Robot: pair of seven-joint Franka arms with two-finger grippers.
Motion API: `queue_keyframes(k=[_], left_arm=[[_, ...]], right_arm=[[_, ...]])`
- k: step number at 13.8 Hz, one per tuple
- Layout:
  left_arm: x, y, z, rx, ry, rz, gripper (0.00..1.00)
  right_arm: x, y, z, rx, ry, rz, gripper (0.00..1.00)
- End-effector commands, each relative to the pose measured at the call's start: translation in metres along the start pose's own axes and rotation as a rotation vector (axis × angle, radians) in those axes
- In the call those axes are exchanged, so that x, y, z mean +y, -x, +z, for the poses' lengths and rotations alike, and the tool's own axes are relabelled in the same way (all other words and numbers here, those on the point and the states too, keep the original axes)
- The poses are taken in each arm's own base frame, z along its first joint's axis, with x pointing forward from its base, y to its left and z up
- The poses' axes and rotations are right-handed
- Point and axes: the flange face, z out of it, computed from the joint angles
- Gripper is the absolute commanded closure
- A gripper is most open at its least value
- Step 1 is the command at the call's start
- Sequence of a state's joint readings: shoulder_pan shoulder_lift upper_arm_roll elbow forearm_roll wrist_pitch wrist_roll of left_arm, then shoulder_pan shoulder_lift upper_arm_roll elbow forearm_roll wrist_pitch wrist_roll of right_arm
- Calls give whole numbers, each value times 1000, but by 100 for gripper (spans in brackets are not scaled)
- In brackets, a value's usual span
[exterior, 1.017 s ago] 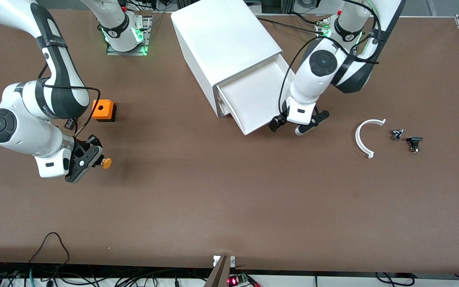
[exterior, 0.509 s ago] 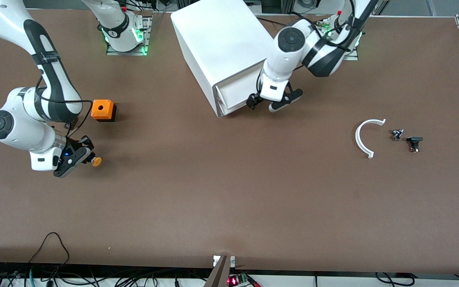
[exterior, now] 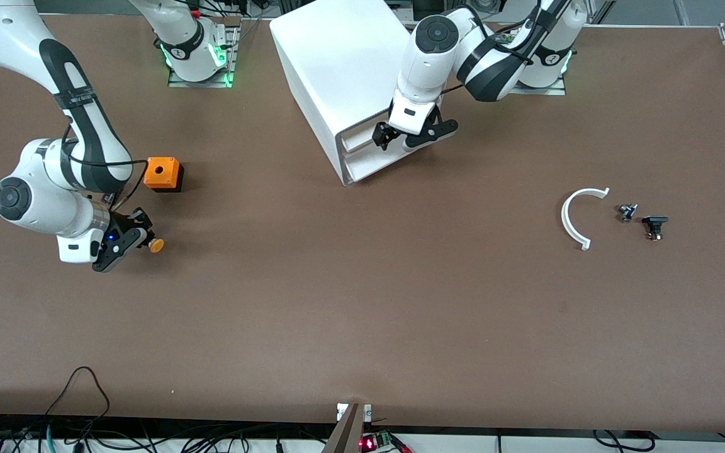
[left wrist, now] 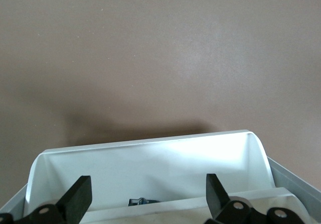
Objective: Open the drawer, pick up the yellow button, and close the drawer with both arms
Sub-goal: 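Move the button beside the orange box while the left gripper withdraws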
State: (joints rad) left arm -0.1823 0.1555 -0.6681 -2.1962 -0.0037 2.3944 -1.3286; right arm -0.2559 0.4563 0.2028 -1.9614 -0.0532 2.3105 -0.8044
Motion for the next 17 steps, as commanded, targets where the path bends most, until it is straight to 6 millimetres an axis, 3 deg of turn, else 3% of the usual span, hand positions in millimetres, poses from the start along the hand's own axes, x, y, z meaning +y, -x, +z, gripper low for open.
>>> queue_keyframes(k=[1, 2, 3, 4, 6, 8, 11, 14, 17], left_arm=[[-8, -2, -3, 15, -4, -6, 0], [-12, -24, -10, 27, 12, -44, 0], [-18, -55, -22, 55, 33, -98, 0], [-24, -96, -39, 103, 80, -151, 0], [-49, -168, -76, 182, 110, -135, 0], [-79, -206, -109, 213, 69, 3, 0], [-108, -253, -173, 198, -8, 124, 0], [-146, -286, -240, 127, -91, 260, 0], [-201, -318, -282, 72, -132, 349, 0]], right_arm=[[-2, 5, 4, 5, -6, 5, 59], [-2, 6, 4, 2, -10, 10, 46], [-1, 6, 4, 3, -11, 24, 12], [-1, 6, 1, 3, -11, 28, 0], [2, 3, -9, 5, -6, 47, 0], [4, -3, -28, 15, 8, 112, 0], [5, -27, -76, 45, 19, 161, 0], [0, -46, -120, 60, 17, 243, 0], [-21, -68, -170, 75, 14, 404, 0]])
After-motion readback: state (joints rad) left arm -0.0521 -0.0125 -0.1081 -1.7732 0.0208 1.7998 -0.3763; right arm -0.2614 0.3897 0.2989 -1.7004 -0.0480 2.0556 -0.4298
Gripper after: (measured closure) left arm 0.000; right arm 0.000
